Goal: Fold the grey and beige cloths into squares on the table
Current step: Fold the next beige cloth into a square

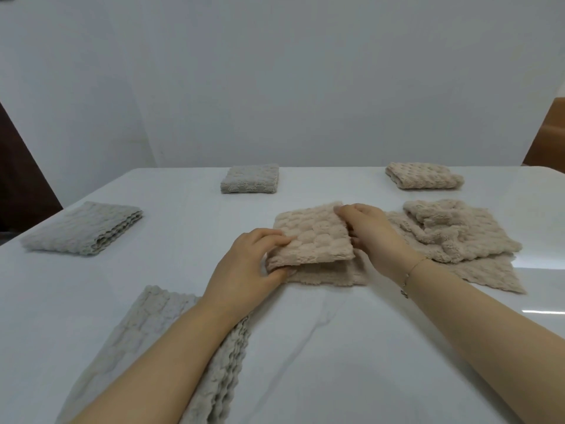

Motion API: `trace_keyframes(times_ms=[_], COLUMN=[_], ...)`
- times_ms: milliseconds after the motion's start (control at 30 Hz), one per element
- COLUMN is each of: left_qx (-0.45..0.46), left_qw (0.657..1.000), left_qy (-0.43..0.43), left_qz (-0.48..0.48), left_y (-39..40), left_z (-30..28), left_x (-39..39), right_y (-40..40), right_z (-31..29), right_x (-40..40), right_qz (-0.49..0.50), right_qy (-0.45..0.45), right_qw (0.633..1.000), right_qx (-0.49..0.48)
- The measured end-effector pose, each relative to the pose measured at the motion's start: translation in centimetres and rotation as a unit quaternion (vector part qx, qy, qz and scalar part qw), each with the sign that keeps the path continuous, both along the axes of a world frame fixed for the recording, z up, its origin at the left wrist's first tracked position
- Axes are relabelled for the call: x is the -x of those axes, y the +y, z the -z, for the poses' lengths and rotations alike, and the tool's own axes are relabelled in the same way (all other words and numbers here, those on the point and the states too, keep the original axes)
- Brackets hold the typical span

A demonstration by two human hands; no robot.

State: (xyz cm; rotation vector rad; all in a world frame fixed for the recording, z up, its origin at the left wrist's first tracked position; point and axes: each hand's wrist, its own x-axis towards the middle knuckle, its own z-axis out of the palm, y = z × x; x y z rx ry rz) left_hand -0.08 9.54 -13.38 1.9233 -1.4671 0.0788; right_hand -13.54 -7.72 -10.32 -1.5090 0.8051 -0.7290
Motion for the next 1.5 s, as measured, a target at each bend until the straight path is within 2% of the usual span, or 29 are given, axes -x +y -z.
trace_keyframes(times_ms=[100,200,433,567,700,800,867,933,1033,1100,1167,1333,1400,1500], left_qx=[-0.015,-0.013,-0.003,-0.013,-0.02,-0.032,-0.042,-0.021,0.014,-0.02,-0.087,-0.284,-0.32,-0.32], left_qw=[1.0,1.0,1.0,0.999,0.999,0.999,0.999,0.999,1.0,0.999,0.995,0.953,0.941,0.943], left_qy=[0.0,0.012,0.011,-0.016,-0.024,-0.031,-0.031,-0.015,0.0,0.008,-0.024,-0.104,-0.101,-0.08], left_qz=[0.007,0.019,0.026,0.029,0.012,0.008,0.012,0.02,-0.002,-0.023,-0.032,-0.03,-0.034,-0.048], left_y=[0.1,0.1,0.1,0.0,0.0,0.0,0.1,0.4,0.1,-1.1,-2.9,-6.6,-6.8,-6.6], left_z=[0.1,0.0,0.3,0.3,0.2,0.2,0.0,-0.9,-3.2,-4.5,-5.1,-3.2,-1.9,-0.6], left_x=[-0.1,0.0,0.1,0.4,0.5,0.5,0.6,0.8,0.5,0.2,0.3,1.0,0.8,0.3], right_y=[-0.6,-0.9,-1.7,-1.8,-0.8,0.0,0.2,0.3,0.2,0.2,0.5,1.0,0.9,1.1], right_z=[0.6,1.1,2.4,2.8,2.9,2.8,2.6,2.4,1.3,0.3,-0.4,2.2,3.2,3.5], right_x=[0.5,0.8,1.0,1.5,1.9,2.2,2.4,2.7,2.9,2.4,1.4,-0.7,-0.6,-0.4], right_qz=[-0.005,0.015,0.03,0.058,0.065,0.062,0.068,0.085,0.091,0.036,-0.028,-0.109,-0.126,-0.128], right_qy=[0.033,0.042,0.082,0.113,0.174,0.29,0.34,0.337,0.283,0.276,0.29,0.349,0.365,0.375], right_qw=[0.997,0.996,0.995,0.982,0.944,0.859,0.817,0.809,0.83,0.847,0.851,0.804,0.807,0.799], right_qx=[-0.07,-0.077,0.041,0.14,0.272,0.418,0.46,0.474,0.472,0.453,0.438,0.469,0.446,0.452])
